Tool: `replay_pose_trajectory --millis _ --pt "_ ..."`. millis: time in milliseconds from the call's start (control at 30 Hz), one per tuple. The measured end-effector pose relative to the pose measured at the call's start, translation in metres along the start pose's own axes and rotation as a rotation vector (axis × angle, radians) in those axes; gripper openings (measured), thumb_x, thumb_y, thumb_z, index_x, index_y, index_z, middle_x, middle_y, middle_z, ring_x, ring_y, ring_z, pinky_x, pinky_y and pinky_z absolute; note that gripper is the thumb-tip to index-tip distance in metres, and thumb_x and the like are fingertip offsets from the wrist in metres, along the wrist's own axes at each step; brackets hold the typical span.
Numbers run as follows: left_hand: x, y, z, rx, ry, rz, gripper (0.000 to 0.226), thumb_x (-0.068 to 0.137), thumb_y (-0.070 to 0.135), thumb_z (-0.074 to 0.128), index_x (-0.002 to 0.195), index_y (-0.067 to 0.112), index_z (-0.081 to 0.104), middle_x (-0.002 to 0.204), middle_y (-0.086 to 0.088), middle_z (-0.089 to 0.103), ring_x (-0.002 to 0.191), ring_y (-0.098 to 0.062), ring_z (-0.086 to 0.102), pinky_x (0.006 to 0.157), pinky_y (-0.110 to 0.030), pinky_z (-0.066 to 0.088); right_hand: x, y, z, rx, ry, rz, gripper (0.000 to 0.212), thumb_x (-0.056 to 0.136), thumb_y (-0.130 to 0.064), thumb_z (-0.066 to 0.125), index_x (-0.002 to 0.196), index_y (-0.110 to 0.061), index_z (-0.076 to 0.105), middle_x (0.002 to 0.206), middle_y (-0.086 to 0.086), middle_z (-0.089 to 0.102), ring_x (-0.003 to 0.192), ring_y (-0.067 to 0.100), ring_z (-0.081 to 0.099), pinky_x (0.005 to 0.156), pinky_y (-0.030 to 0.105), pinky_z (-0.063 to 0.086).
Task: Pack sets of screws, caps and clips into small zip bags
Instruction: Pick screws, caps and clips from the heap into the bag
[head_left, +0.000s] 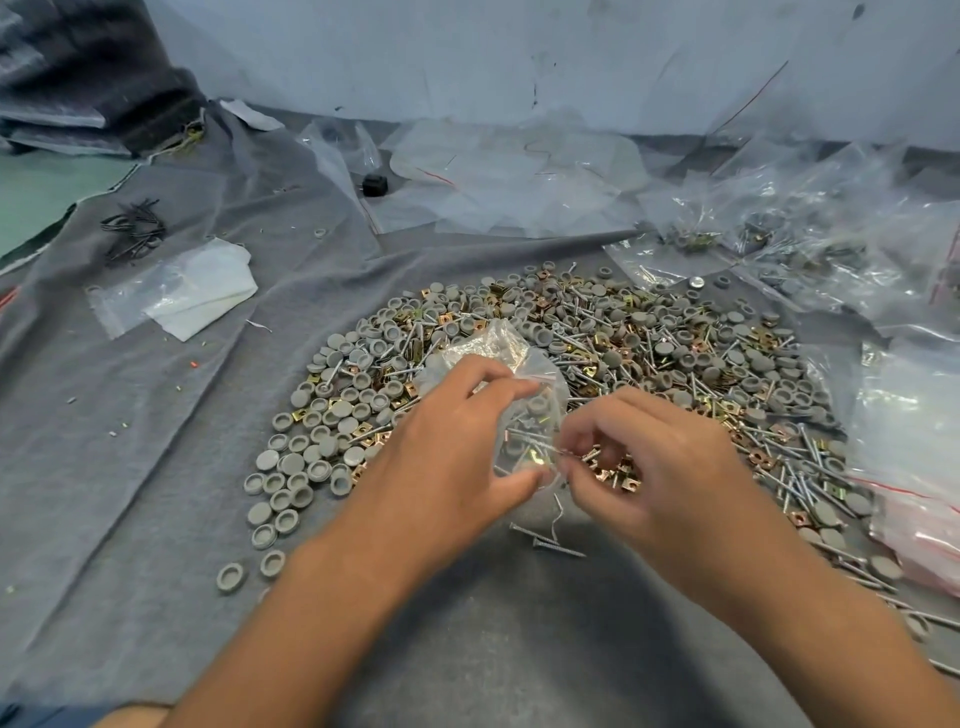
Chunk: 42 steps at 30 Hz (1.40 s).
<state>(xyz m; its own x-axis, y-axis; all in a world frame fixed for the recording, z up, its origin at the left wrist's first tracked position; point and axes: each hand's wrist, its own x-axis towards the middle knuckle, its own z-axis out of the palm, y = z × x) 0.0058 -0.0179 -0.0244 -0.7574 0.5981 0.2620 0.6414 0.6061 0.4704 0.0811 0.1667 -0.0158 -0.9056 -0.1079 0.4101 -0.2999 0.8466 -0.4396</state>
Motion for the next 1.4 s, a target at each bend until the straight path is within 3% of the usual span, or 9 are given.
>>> replay_pose_trajectory --millis 167,400,733,833,1000,1133,1233,1300,1400 --pt "0.001 0.004 -0.002 -0.017 -0.011 0.005 0.068 0.080 0.053 0.068 0.143 0.032 0.053 0.129 0.020 0.042 0.111 -0.001 0.053 0.101 -0.028 0.049 0.004 -0.004 0.008 0.002 0.089 0.031 0.012 0.085 -0.031 0.071 0.093 -0.022 0.067 0.086 -0.016 0.057 0.074 -0.004 0.048 0.069 0.012 0.042" --pt "0.000 0.000 -0.005 -0.006 0.029 -0.038 0.071 0.078 0.041 0.082 0.142 0.032 0.053 0.122 0.024 0.040 0.107 0.003 0.049 0.096 -0.015 0.040 -0.010 0.006 0.018 -0.073 -0.264 0.229 0.017 0.088 -0.053 0.065 0.093 -0.040 0.054 0.091 -0.023 0.054 0.082 -0.004 0.053 0.072 0.023 0.048" --pt "0.002 -0.006 -0.009 -0.016 0.043 -0.063 0.072 0.077 0.044 0.082 0.142 0.031 0.054 0.122 0.023 0.044 0.093 0.019 0.043 0.079 -0.002 0.035 -0.008 -0.002 0.027 -0.306 -0.330 0.115 0.011 0.104 -0.044 0.042 0.104 -0.038 0.052 0.103 -0.017 0.047 0.100 0.010 0.047 0.071 0.025 0.039" --pt "0.001 -0.004 -0.009 -0.015 0.034 -0.064 0.072 0.077 0.044 0.082 0.142 0.032 0.052 0.122 0.023 0.043 0.093 0.017 0.044 0.081 -0.004 0.035 -0.008 0.004 0.014 -0.131 -0.358 0.159 0.009 0.102 -0.045 0.039 0.097 -0.041 0.044 0.098 -0.022 0.047 0.093 0.001 0.045 0.074 0.023 0.038" --pt "0.000 0.000 -0.008 -0.013 0.035 -0.055 0.073 0.076 0.041 0.084 0.142 0.030 0.054 0.124 0.022 0.043 0.103 0.002 0.050 0.094 -0.013 0.041 -0.003 0.006 -0.018 0.205 -0.170 0.192 0.012 0.092 -0.052 0.043 0.088 -0.042 0.048 0.089 -0.025 0.060 0.072 0.000 0.055 0.063 0.009 0.041" --pt "0.000 0.006 -0.006 -0.013 0.011 -0.036 0.071 0.078 0.040 0.082 0.142 0.029 0.054 0.127 0.017 0.045 0.112 -0.006 0.054 0.102 -0.033 0.050 0.008 -0.007 0.001 0.105 -0.006 0.119 0.009 0.092 -0.033 0.062 0.085 -0.032 0.058 0.069 -0.018 0.057 0.070 0.004 0.058 0.059 0.013 0.042" --pt "0.000 0.007 -0.005 -0.012 0.006 -0.039 0.071 0.079 0.041 0.081 0.143 0.031 0.052 0.127 0.018 0.044 0.110 -0.004 0.054 0.101 -0.028 0.049 0.009 -0.008 0.004 0.091 0.061 0.142 0.014 0.090 -0.041 0.063 0.084 -0.029 0.063 0.068 -0.018 0.058 0.071 0.003 0.059 0.061 0.014 0.044" --pt "0.000 0.004 -0.005 -0.008 0.007 -0.047 0.074 0.079 0.040 0.083 0.144 0.031 0.051 0.127 0.019 0.043 0.111 -0.003 0.053 0.101 -0.020 0.043 0.003 0.001 -0.002 0.113 -0.018 0.201 0.015 0.086 -0.050 0.062 0.081 -0.036 0.060 0.075 -0.020 0.062 0.074 -0.003 0.058 0.061 0.009 0.043" --pt "0.001 0.002 -0.005 0.002 0.010 -0.059 0.075 0.078 0.041 0.082 0.145 0.032 0.049 0.126 0.021 0.041 0.109 -0.001 0.051 0.093 -0.011 0.035 -0.007 0.009 -0.001 -0.028 -0.432 0.227 0.028 0.080 -0.064 0.066 0.094 -0.042 0.059 0.087 -0.024 0.060 0.082 -0.005 0.056 0.065 0.015 0.045"
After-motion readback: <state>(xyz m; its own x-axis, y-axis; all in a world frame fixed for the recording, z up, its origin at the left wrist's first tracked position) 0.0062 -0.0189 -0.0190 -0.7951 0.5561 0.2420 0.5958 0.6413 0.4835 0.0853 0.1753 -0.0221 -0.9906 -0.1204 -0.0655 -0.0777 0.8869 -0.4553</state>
